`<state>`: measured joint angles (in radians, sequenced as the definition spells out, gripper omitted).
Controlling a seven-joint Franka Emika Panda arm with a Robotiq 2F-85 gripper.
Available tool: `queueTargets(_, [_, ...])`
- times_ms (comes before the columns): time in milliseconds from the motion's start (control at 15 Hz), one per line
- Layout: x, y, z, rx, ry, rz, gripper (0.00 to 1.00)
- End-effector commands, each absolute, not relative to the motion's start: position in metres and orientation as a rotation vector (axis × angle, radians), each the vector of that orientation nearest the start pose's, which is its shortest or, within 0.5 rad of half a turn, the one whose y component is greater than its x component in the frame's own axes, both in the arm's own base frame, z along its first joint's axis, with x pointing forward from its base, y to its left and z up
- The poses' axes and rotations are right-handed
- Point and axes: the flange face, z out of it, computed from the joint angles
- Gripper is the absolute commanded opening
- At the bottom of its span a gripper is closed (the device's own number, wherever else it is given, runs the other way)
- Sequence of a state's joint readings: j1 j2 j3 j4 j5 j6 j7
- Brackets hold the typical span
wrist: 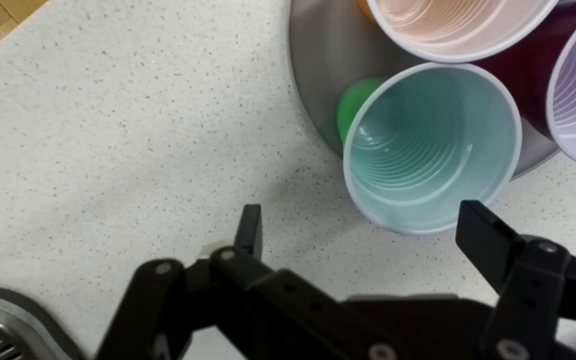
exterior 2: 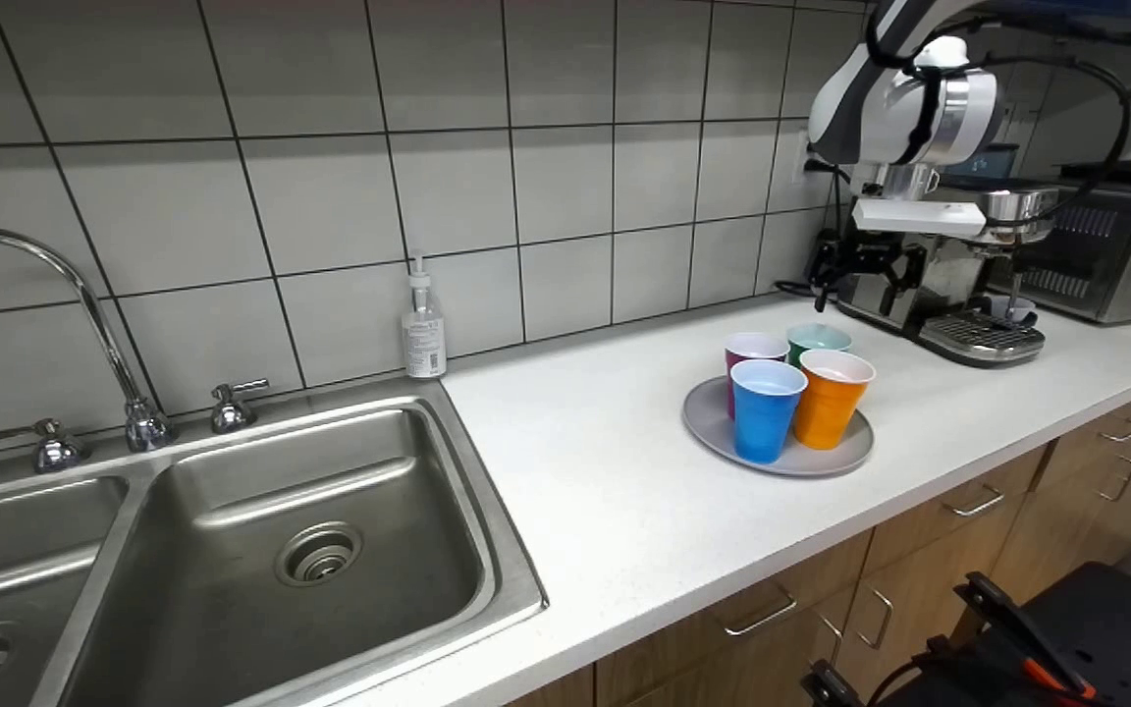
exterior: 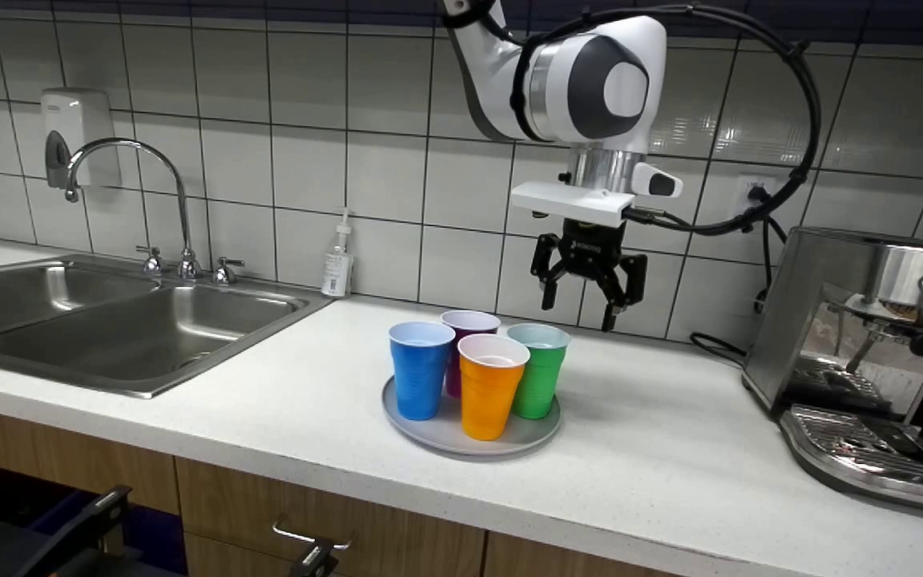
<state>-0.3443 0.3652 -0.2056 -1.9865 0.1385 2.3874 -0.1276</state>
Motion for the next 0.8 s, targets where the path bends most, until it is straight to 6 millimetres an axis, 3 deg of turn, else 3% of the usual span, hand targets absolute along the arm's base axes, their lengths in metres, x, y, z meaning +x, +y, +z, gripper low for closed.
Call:
queueTargets(0, [0.502, -0.305, 0.315, -3.037, 0.716, -0.127, 1.0])
queueTargets(733, [0.434, -0.25, 0.37, -3.048, 0.62, -0.171, 1.0])
